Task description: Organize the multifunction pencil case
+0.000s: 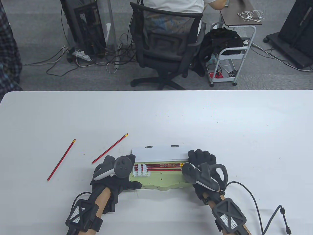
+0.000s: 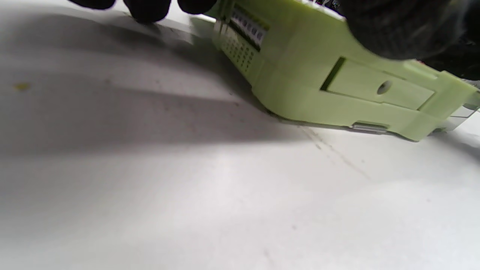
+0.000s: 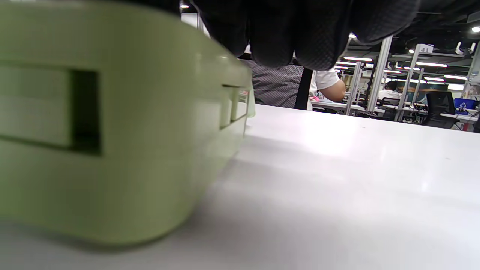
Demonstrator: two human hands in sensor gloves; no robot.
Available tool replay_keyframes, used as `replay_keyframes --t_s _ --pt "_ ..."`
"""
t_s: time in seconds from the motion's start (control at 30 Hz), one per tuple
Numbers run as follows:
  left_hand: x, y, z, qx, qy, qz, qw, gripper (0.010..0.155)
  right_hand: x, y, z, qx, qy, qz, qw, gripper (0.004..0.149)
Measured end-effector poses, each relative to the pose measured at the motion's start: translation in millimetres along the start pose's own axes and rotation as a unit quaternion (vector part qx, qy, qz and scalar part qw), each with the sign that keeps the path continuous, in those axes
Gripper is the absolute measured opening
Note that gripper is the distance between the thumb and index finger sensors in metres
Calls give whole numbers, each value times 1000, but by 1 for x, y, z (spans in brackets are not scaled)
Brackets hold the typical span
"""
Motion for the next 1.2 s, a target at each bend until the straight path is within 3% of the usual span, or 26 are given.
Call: replay_keyframes --t_s 0.27,0.53,0.7,0.83,0.97,1.2 --pt "0 0 0 0 -1 -1 1000 115 -1 0 -2 -2 -1 2 1000 71" --pt "0 0 0 0 -2 -1 1000 116 -25 -3 -11 8 71 -10 997 74" --pt "0 0 0 1 -2 -1 1000 115 -45 -7 -12 35 139 -39 989 79" --pt "-1 0 0 2 -2 -2 1000 115 -50 -8 -1 94 175 -74 977 89" --pt "-1 -1 0 4 -3 -3 1000 115 -44 -9 13 153 171 -104 968 96" --pt "-2 -1 0 5 -7 -4 1000 115 -38 -10 22 180 158 -112 964 98"
Point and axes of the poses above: the tracker on the back of each hand, its own x axis roughly to the thumb side, its own y axis roughly from the wrist to the fingertips, z = x × y, the point moved 3 cm from there along y, roughly from the wrist to the fingertips, and after that the axes turned 2 degrees about z, right-handed, at the moved point
